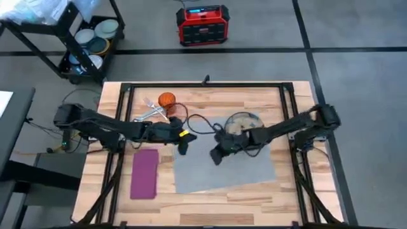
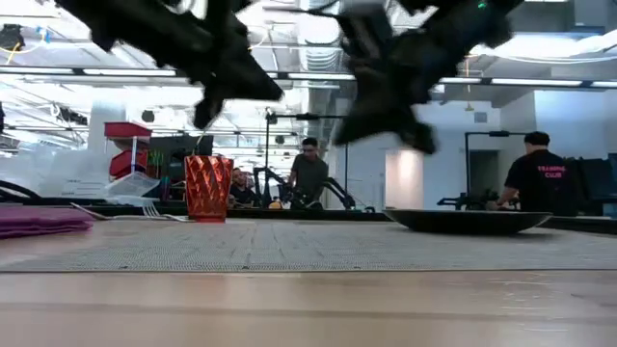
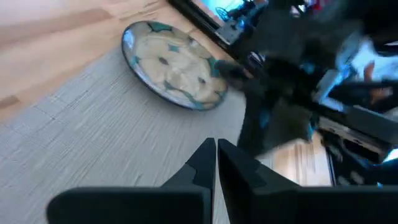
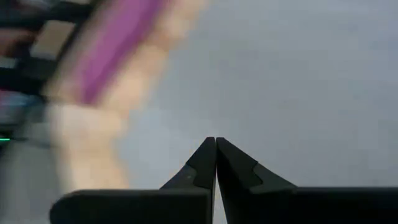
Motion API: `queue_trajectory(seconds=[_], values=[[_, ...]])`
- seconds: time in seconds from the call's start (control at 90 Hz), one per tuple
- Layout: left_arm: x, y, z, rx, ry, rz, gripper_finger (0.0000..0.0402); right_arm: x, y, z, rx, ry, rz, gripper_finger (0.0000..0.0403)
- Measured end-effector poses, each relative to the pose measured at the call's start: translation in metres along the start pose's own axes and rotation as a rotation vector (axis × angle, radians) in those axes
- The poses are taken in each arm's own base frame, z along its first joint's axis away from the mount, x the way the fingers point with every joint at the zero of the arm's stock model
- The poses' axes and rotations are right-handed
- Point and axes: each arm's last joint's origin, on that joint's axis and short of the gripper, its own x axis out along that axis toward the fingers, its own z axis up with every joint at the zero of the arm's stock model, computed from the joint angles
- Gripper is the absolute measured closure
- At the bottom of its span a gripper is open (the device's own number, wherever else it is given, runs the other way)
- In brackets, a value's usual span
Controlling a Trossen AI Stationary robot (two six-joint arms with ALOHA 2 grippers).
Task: Set table place
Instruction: Adjust the white floral patterned plate on the gray placemat
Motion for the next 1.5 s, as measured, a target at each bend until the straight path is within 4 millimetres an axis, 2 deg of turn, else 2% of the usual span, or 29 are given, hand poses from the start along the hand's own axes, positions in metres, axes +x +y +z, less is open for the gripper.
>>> queue_trajectory(seconds=[0.178,0.289,0.389,0.622,0.789,0.922,1.1,1.3,1.389,1.5], values=[[0.041,0.023,0.006,-0.190,0.029,-0.079,0.0402,-0.043,-0.040,0.004,0.016,0.042,-0.336,0.0402],[0.068,0.027,0.021,-0.235,0.045,-0.100,0.0398,-0.064,-0.054,0.010,0.000,0.047,-0.407,0.0387],[0.093,0.027,0.037,-0.258,0.074,-0.092,0.0379,-0.076,-0.062,0.014,-0.038,0.055,-0.433,0.0357],[0.148,0.033,0.055,-0.267,0.340,0.036,0.0309,-0.091,-0.079,0.021,-0.083,0.095,-0.490,0.0263],[0.168,0.030,0.068,-0.243,0.402,0.099,0.0268,-0.094,-0.090,0.024,-0.082,0.124,-0.549,0.0203],[0.183,0.042,0.067,-0.256,0.458,0.158,0.0257,-0.094,-0.093,0.026,-0.107,0.133,-0.556,0.0185],[0.199,0.051,0.058,-0.287,0.514,0.132,0.0256,-0.095,-0.096,0.028,-0.138,0.146,-0.560,0.0188],[0.208,0.047,0.064,-0.297,0.429,0.039,0.0265,-0.092,-0.098,0.025,-0.142,0.152,-0.560,0.0197],[0.208,0.047,0.065,-0.265,0.419,0.042,0.0299,-0.088,-0.101,0.022,-0.143,0.157,-0.564,0.0205],[0.208,0.048,0.065,-0.225,0.409,0.052,0.0377,-0.085,-0.105,0.017,-0.147,0.176,-0.583,0.0224]])
